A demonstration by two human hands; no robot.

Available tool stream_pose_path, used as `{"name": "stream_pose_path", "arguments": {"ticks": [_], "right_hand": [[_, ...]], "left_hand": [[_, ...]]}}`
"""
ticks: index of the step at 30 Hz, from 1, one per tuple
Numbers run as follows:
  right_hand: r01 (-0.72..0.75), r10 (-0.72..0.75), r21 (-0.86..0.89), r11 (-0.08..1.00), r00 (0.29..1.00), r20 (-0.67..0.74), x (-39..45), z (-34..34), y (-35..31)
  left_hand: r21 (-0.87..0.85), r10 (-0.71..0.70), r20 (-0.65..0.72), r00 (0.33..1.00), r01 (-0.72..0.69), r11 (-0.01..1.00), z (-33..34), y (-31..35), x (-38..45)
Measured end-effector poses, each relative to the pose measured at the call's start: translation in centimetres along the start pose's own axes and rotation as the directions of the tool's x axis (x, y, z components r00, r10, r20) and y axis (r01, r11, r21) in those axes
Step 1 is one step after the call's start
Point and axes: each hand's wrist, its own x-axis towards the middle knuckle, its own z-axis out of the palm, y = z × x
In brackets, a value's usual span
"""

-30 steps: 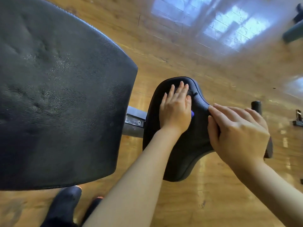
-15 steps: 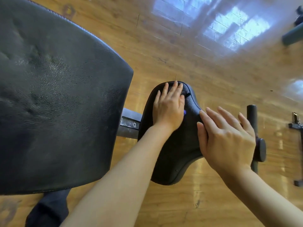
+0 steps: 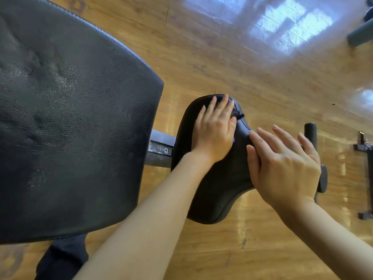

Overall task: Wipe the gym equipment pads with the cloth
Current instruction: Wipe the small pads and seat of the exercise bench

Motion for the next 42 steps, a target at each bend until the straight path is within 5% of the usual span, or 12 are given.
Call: {"name": "stream_pose_path", "arguments": {"ticks": [4, 7, 14, 21, 28, 34, 42], "right_hand": [[0.01, -0.01, -0.002, 1.0, 0.996, 0.088, -0.1, -0.5, 0.0], [0.109, -0.098, -0.044, 0.993, 0.976, 0.197, -0.2, -1.2, 0.5], [0.324, -0.254, -0.167, 0.931, 0.905, 0.341, 0.6, -1.8, 1.5], [0.325, -0.297, -0.078, 0.942, 0.921, 0.253, 0.4, -1.4, 1.5], [0.338, -0.319, -0.079, 0.938, 0.93, 0.184, 0.5, -1.0, 1.6], [0.323, -0.305, -0.059, 0.945, 0.931, 0.202, 0.1, -1.1, 1.4], [0.323, -0.305, -0.066, 0.944, 0.932, 0.198, 0.5, -1.0, 1.6]], "left_hand": [[-0.047, -0.022, -0.16, 0.987, 0.015, 0.999, 0.5, 0.5, -5.2], [-0.139, 0.022, -0.106, 0.994, -0.037, 0.99, 0.8, 0.2, -10.1], [-0.134, -0.013, -0.041, 0.999, 0.008, 0.991, 0.0, -0.1, -1.4], [-0.199, -0.02, -0.109, 0.994, -0.002, 0.98, 1.1, -0.7, -11.1], [-0.123, -0.062, -0.038, 0.997, 0.056, 0.991, 0.0, -0.8, -0.1], [-0.295, 0.054, -0.087, 0.995, -0.078, 0.952, 0.8, -0.6, -10.3], [-0.1, 0.126, 0.01, 0.992, -0.124, 0.987, -0.3, 0.5, 0.1]]}}
